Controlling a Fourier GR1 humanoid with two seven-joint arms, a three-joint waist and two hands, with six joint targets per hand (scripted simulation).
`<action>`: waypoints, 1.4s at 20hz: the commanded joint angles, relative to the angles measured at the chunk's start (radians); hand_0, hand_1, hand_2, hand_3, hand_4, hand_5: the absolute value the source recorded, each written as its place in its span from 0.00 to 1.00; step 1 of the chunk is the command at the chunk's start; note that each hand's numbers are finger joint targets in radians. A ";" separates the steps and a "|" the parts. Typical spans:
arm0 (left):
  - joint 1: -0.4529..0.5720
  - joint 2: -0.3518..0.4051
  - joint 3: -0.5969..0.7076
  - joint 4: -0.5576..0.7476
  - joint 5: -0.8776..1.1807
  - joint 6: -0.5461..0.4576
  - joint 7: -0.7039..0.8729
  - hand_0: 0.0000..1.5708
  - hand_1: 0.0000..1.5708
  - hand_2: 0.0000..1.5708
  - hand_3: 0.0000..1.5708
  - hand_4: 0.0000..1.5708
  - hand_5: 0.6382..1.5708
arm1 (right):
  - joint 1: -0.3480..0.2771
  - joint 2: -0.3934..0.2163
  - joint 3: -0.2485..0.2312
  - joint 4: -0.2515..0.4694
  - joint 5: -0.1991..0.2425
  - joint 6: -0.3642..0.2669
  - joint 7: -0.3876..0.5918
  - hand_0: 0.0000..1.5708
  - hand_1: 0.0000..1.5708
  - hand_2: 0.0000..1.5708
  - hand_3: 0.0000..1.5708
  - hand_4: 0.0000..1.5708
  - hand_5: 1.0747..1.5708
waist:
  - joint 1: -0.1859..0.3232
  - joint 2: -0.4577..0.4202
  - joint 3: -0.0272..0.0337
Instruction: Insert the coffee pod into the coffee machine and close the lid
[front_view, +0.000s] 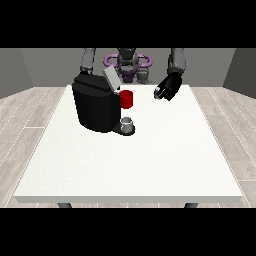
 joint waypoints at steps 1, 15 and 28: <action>-0.078 0.022 0.009 -0.044 0.014 -0.107 0.008 0.90 0.90 0.89 0.85 0.34 1.00 | -0.011 -0.011 -0.030 0.069 -0.001 -0.012 -0.047 0.00 0.00 0.00 0.00 0.00 1.00 | 0.023 -0.023 0.0005; -0.229 -0.024 0.101 -0.062 0.055 -0.207 0.141 0.61 0.61 0.74 0.86 0.33 1.00 | -0.033 0.018 0.021 0.016 -0.009 0.022 -0.015 0.00 0.00 0.00 0.00 0.00 1.00 | -0.055 -0.049 0.0001; -0.402 0.065 0.168 -0.006 0.041 -0.198 0.198 0.78 0.78 0.82 0.79 0.30 1.00 | -0.132 -0.046 -0.013 -0.074 -0.025 0.040 -0.032 0.00 0.00 0.00 0.00 0.00 1.00 | -0.161 0.099 0.0002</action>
